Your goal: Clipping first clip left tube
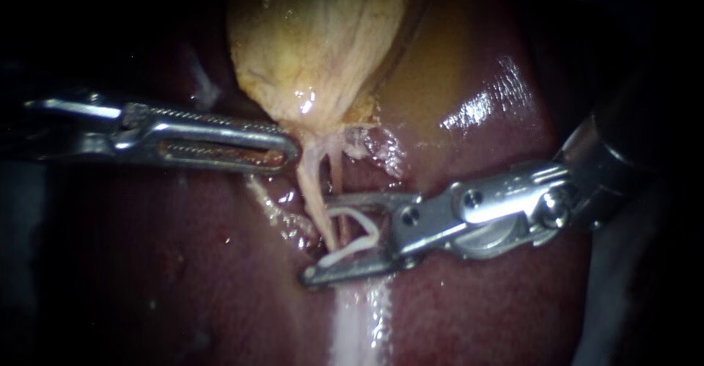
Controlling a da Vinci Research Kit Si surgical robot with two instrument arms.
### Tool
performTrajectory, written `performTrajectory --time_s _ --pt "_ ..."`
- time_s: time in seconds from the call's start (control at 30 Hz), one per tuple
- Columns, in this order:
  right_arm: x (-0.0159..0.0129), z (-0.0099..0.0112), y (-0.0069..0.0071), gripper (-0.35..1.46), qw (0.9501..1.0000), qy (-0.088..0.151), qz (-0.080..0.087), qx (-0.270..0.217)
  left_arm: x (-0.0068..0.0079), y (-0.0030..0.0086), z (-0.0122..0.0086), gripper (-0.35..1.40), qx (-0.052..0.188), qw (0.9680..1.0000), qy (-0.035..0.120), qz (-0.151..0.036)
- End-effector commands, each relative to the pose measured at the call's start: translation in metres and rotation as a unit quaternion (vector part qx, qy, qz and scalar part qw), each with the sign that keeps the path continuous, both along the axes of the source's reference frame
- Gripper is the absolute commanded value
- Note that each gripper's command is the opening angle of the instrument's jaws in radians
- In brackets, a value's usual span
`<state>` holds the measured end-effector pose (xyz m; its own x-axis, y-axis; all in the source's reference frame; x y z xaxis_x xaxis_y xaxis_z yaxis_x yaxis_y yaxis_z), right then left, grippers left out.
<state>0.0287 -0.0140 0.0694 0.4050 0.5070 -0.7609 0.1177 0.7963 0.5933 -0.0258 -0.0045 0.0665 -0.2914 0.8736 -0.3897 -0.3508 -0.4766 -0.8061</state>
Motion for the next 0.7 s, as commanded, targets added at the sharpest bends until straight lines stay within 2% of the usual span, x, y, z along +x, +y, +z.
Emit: performTrajectory --time_s 0.03,0.13,0.27,0.43,0.6,0.7 --pt "0.0002 0.0002 -0.0005 0.50 1.0000 0.000 -0.003 0.010 0.0000 0.0000 0.0000 -0.35 0.000 1.0000 0.000 0.000" --pt "0.0007 0.0009 -0.0014 0.50 0.9996 0.008 -0.008 0.027 -0.0001 0.0000 0.0000 -0.35 0.000 1.0000 0.000 0.000" --pt "0.0014 0.0016 -0.0018 0.49 0.9988 0.018 -0.009 0.045 -0.0002 0.0000 0.0000 -0.35 0.000 1.0000 0.001 0.000" --pt "0.0021 0.0023 -0.0023 0.49 0.9983 0.016 -0.007 0.056 -0.0003 0.0000 0.0000 -0.35 0.000 1.0000 0.001 -0.001" --pt "0.0022 0.0028 -0.0021 0.44 0.9979 0.013 -0.004 0.063 -0.0004 0.0000 0.0001 -0.35 0.000 1.0000 0.001 -0.001" --pt "0.0020 0.0031 -0.0016 0.35 0.9978 0.013 -0.004 0.064 -0.0004 0.0000 0.0001 -0.35 0.000 1.0000 0.001 -0.001"
